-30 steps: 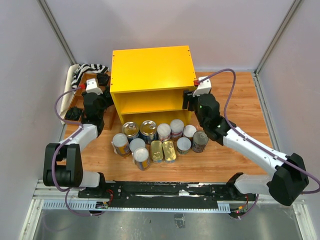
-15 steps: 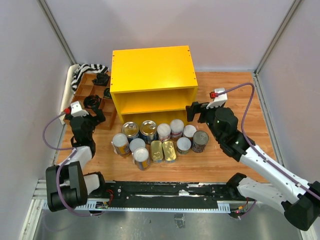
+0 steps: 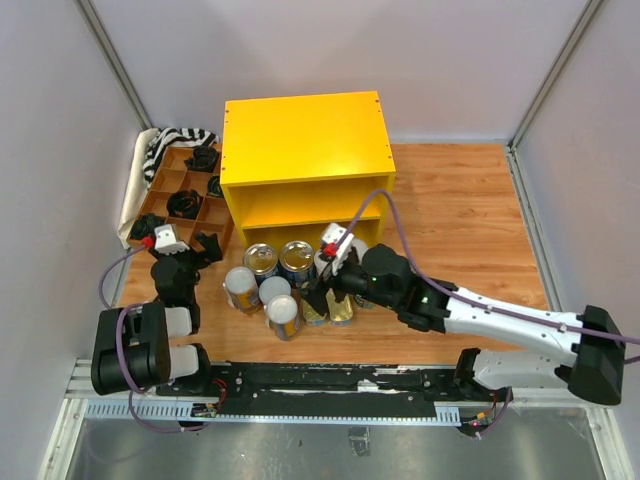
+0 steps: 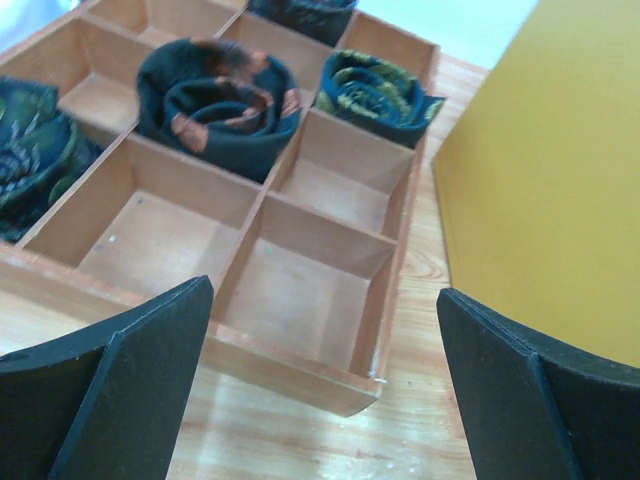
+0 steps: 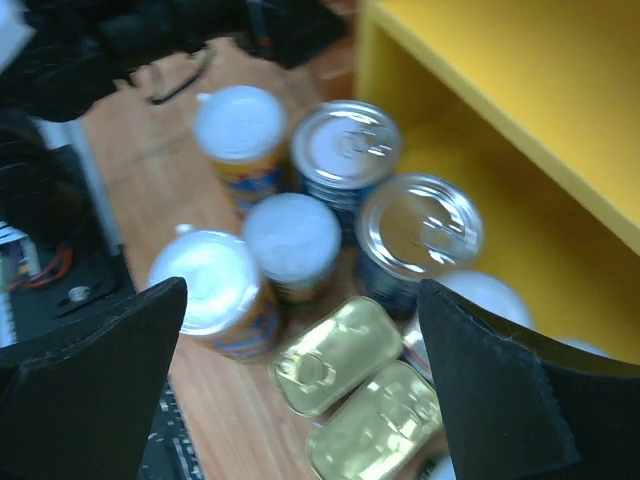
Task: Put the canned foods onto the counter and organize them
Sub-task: Pick up the canned food from the center of the board.
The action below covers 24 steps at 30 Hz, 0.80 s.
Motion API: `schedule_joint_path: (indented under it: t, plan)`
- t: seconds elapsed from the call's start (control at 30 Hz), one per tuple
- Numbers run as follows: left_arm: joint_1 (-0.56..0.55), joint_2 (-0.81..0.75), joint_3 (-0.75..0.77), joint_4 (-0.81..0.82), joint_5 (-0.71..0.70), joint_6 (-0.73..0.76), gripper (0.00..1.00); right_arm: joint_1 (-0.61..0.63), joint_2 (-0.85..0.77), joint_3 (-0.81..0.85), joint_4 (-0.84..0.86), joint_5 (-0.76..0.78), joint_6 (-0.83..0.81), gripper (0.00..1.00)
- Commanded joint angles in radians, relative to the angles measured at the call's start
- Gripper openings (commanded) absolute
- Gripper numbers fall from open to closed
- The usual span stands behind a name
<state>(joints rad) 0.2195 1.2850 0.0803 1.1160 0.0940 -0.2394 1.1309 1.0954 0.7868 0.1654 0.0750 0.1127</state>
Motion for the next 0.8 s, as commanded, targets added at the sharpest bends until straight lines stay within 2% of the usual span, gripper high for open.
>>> schedule_joint_path:
  t: [0.0, 0.07, 0.13, 0.17, 0.27, 0.4, 0.53, 0.6, 0.77]
  plan:
    - [-0.071, -0.011, -0.02, 0.158, -0.027, 0.093, 1.0, 0.03, 0.12, 0.124, 0.051, -0.32, -0.064, 0.99]
    - [-0.121, 0.022, -0.05, 0.24, -0.057, 0.143, 1.0, 0.029, 0.187, 0.181, 0.037, -0.45, -0.093, 0.98]
    - [-0.147, 0.15, -0.098, 0.486, -0.064, 0.158, 0.99, 0.029, 0.253, 0.242, 0.012, -0.536, -0.125, 0.99]
    - [-0.147, 0.189, -0.114, 0.559, -0.065, 0.156, 1.0, 0.029, 0.299, 0.274, 0.001, -0.569, -0.141, 0.98]
    - [-0.149, 0.086, -0.086, 0.346, -0.148, 0.127, 1.0, 0.03, 0.399, 0.365, -0.029, -0.646, -0.19, 0.98]
    - [-0.151, 0.14, -0.08, 0.424, -0.121, 0.135, 1.0, 0.027, 0.516, 0.476, -0.062, -0.684, -0.26, 0.99]
    - [-0.154, 0.138, 0.004, 0.257, -0.031, 0.174, 1.0, 0.017, 0.626, 0.586, -0.113, -0.713, -0.321, 0.98]
    - [-0.155, 0.134, 0.013, 0.235, 0.03, 0.197, 1.0, 0.003, 0.681, 0.632, -0.133, -0.74, -0.334, 0.97]
    - [-0.156, 0.138, 0.018, 0.232, 0.044, 0.204, 1.0, -0.036, 0.763, 0.706, -0.155, -0.777, -0.338, 0.97]
